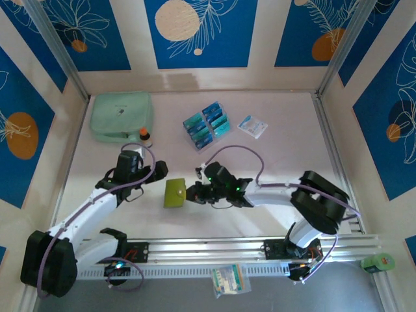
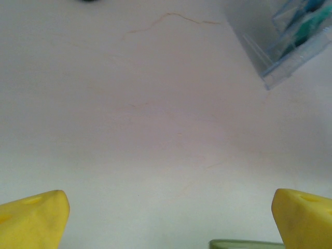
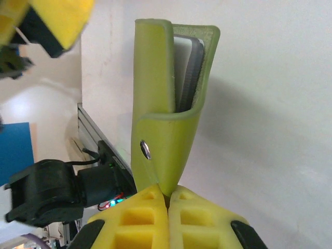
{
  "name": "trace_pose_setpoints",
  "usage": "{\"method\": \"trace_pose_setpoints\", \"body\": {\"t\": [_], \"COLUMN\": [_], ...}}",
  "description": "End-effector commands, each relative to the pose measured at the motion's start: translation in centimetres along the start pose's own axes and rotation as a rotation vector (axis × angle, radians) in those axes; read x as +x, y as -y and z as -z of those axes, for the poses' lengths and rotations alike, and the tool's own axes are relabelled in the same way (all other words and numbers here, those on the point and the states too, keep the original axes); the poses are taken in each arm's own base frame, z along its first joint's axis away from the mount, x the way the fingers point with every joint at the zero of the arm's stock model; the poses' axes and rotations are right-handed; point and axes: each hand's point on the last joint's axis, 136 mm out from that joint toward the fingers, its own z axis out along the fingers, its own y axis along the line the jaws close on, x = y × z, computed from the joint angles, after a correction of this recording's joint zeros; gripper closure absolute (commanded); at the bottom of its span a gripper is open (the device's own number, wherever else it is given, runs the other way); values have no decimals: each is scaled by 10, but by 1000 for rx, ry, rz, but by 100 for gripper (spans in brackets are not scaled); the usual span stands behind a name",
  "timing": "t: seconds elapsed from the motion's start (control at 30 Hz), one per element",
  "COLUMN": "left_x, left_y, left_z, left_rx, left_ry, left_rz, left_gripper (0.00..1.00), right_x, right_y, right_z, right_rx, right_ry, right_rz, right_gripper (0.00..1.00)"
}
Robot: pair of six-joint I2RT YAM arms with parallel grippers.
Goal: Put the credit cards into the card holder
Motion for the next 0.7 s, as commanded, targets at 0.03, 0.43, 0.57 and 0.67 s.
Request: {"method": "trace_pose_setpoints", "body": {"t": [0.03,0.43,0.57,0.67], "left_x": [-14,-22,-31,-36], "left_y": [47,116,133,144], "left_z": [6,18,23,28], "left_rx": [198,480,549,593], "left_ry": [5,-4,24,43], "left_rz": [22,126,152,160], "left_gripper": [0,0,0,0], "right_x": [-11,-54,-57,-58], "right_y": [2,-29,-34,-37], "right_z": [34,113,120,120], "right_rx": [7,-120,-153,-177], "right_ry": [40,172,173,168], "right_rz": [43,53,42,33], "right_gripper": [100,100,100,100]}}
